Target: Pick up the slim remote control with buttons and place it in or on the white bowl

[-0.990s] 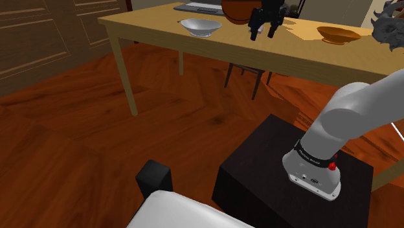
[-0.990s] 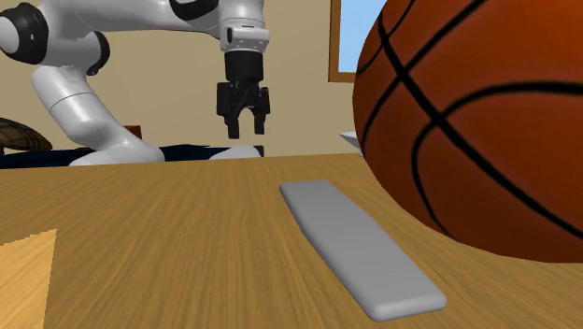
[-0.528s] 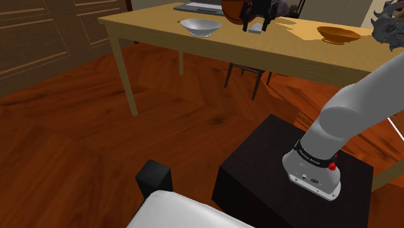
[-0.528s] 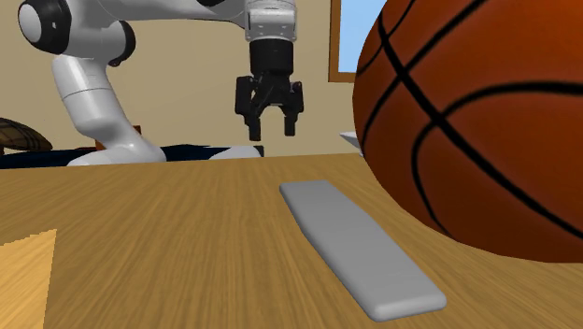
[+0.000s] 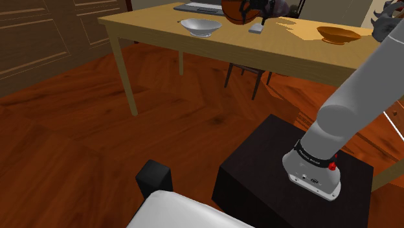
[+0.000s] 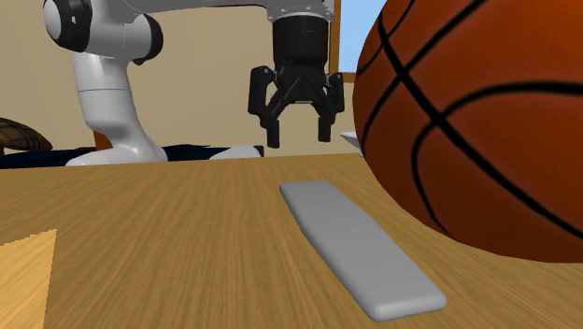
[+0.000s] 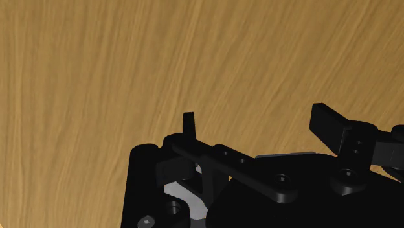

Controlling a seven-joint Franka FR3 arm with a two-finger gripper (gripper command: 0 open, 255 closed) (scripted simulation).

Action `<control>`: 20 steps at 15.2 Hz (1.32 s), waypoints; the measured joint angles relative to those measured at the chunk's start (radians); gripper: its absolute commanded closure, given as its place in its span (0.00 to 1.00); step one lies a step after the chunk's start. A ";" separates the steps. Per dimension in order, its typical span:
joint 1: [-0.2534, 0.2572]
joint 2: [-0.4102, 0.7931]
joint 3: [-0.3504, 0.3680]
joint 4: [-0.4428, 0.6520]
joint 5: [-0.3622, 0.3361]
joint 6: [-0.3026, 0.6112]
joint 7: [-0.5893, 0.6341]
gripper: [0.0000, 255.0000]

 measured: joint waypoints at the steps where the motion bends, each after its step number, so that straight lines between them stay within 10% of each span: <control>1: -0.009 0.031 -0.010 0.031 0.007 0.000 0.015 0.00; 11: -0.121 0.323 -0.106 0.402 0.116 -0.089 0.130 0.00; 20: -0.121 0.325 -0.112 0.297 0.107 0.013 0.139 0.00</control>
